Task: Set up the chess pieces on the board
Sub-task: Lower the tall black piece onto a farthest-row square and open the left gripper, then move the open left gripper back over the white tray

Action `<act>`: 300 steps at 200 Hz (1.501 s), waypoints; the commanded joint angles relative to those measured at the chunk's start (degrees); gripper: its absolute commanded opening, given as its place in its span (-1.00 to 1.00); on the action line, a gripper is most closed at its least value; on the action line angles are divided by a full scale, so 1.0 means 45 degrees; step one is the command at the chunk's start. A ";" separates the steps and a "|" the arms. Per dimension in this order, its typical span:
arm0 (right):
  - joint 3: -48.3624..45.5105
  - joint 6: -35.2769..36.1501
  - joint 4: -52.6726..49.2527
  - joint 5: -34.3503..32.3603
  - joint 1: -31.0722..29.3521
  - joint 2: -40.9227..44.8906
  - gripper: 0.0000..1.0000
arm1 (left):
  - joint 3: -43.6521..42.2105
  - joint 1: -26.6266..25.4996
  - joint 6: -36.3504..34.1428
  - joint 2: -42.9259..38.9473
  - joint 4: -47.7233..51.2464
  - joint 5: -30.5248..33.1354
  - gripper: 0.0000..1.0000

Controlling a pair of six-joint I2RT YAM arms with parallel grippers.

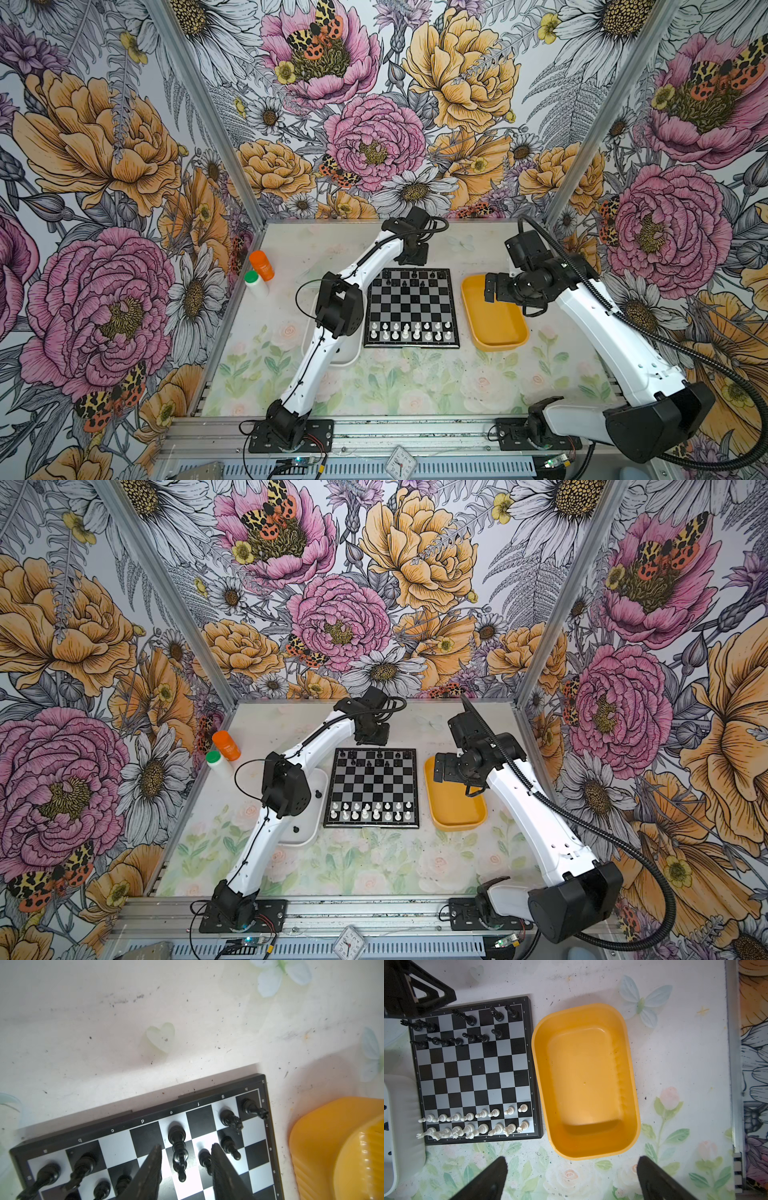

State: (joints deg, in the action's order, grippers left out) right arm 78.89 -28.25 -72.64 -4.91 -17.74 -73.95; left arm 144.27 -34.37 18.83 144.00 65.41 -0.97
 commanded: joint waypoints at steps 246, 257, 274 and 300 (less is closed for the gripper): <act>0.2322 0.0617 0.1416 0.0906 -0.2680 -0.2905 0.99 | -2.0484 0.3293 0.3700 -1.5354 -0.3079 0.1947 -0.17; 0.2207 0.0538 0.1426 0.0881 -0.2680 -0.2777 0.99 | -2.0534 0.3458 0.3530 -1.5175 -0.3252 0.1911 -0.17; 0.2048 0.0443 0.1433 0.0820 -0.2680 -0.2606 0.99 | -2.0454 0.3633 0.3271 -1.4710 -0.3457 0.1809 -0.21; 0.1876 0.0323 0.1433 0.0684 -0.2680 -0.2386 0.99 | -2.0302 0.3665 0.3044 -1.3998 -0.3709 0.1673 -0.24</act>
State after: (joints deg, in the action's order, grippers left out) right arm 88.09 -25.91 -67.00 -0.43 -29.34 -87.20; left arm 52.38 -18.24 34.09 78.70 51.94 8.14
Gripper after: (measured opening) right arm 0.995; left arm 0.387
